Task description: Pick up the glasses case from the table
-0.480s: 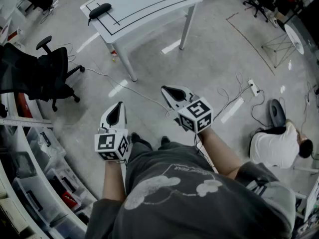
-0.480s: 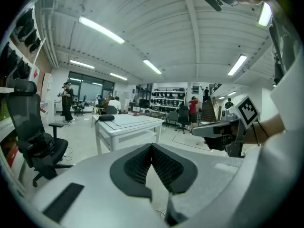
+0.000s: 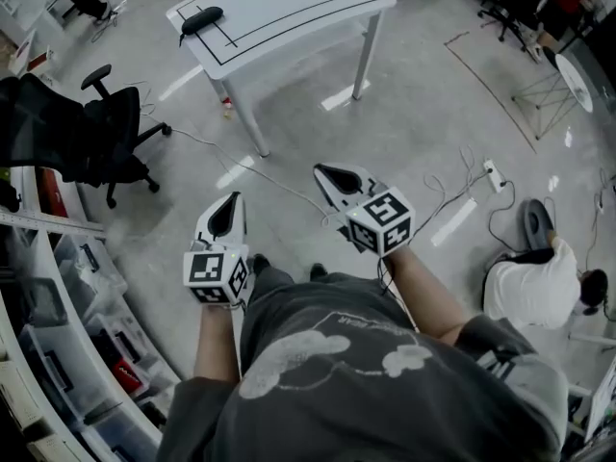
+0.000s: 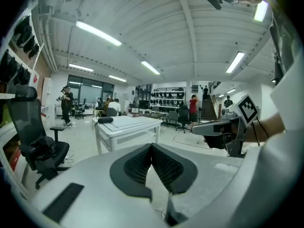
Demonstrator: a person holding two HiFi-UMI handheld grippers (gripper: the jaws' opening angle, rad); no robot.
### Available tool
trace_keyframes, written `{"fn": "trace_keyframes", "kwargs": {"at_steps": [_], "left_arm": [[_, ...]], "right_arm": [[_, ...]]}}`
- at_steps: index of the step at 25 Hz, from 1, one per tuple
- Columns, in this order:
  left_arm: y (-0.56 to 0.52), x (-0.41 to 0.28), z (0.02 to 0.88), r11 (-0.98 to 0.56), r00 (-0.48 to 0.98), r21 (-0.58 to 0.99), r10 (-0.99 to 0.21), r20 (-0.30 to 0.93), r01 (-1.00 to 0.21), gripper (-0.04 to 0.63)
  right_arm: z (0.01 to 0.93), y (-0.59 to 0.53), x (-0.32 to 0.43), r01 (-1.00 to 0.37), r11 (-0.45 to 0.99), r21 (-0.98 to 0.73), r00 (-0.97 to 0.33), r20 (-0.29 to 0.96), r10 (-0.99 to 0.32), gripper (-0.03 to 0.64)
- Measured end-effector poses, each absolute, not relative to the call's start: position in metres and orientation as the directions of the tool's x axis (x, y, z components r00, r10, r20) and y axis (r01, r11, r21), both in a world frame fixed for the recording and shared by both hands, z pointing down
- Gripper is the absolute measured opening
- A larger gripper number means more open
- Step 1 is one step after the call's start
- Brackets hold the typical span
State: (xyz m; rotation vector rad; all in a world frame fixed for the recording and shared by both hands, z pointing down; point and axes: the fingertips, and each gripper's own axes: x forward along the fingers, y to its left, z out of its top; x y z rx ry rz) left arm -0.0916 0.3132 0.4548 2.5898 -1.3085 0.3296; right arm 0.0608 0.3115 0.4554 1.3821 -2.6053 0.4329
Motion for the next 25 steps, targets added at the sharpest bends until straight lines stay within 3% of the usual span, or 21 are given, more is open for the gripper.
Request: {"fn": "trace_keyframes", "kwargs": {"at_steps": [12,25], "left_arm": [[0.291,-0.081,0.468,-0.565,0.573,0.124,-0.759,0.309,-0.816,0.003],[0.135,-0.097,0.492,-0.550,0.577,0.180,-0.752,0.318,-0.816,0.003]], "right_arm": [[0.464,0.290,0.098,-0.854,0.461,-0.241,-0.514,0.258,-0.818,0.000],[0.487,0.149,0.083,-0.848,0.478,-0.229,-0.529,0.327,-0.783,0.000]]}}
